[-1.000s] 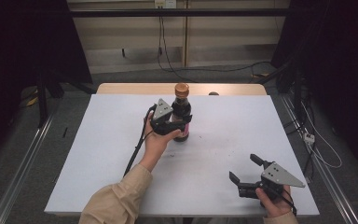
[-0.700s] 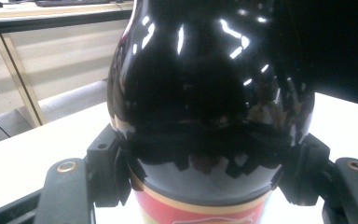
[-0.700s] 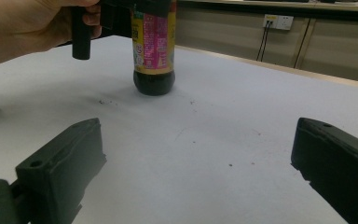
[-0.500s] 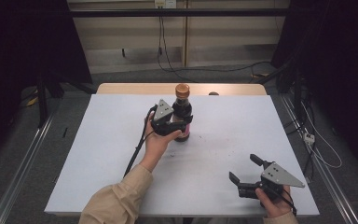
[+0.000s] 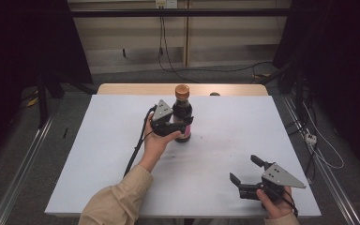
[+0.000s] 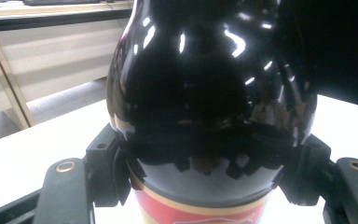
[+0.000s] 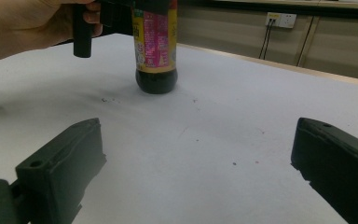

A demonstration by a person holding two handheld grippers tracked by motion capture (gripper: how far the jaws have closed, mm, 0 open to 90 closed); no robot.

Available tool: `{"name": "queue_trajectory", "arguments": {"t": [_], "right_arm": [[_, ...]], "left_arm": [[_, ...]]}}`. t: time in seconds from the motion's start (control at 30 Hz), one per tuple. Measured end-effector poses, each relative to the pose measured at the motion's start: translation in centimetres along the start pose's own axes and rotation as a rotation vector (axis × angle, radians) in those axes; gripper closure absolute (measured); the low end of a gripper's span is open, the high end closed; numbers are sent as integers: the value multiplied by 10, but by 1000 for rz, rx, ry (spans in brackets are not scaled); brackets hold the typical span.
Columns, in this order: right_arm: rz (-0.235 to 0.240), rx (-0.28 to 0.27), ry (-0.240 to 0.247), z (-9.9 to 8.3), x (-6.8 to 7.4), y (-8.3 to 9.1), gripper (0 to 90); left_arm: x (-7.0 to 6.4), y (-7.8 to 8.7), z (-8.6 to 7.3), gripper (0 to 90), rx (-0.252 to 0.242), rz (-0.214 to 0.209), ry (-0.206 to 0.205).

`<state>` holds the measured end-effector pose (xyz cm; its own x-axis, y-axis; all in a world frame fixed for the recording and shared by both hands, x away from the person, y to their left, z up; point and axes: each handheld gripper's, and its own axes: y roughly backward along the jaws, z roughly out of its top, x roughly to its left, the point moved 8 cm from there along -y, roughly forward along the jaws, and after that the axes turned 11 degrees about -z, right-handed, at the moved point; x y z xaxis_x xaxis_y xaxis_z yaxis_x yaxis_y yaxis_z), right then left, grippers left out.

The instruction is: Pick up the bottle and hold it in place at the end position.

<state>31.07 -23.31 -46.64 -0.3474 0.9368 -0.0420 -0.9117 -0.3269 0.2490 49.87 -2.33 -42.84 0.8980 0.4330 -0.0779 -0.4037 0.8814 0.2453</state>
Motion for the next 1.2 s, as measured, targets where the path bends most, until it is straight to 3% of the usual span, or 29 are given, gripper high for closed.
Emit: {"name": "queue_trajectory", "arguments": {"t": [0.33,0.57,0.7,0.77,0.93,1.03,1.2], "right_arm": [[15,22,-5,-2,2,-6,17],[24,46,-1,6,8,-23,21],[27,52,-28,11,10,-31,21],[7,57,-22,13,11,-36,20],[22,50,-36,21,15,-49,24],[23,57,-57,21,16,-55,24],[31,68,-45,17,20,-59,26]], "left_arm": [[1,1,-1,300,-9,-27,-3],[2,1,-1,299,-14,-29,-4],[1,1,-2,298,-13,-39,-10],[1,1,-2,298,-20,-38,-10],[2,1,-2,298,-21,-45,-14],[2,0,-2,297,-24,-45,-12],[1,1,-3,297,-23,-39,-10]]}}
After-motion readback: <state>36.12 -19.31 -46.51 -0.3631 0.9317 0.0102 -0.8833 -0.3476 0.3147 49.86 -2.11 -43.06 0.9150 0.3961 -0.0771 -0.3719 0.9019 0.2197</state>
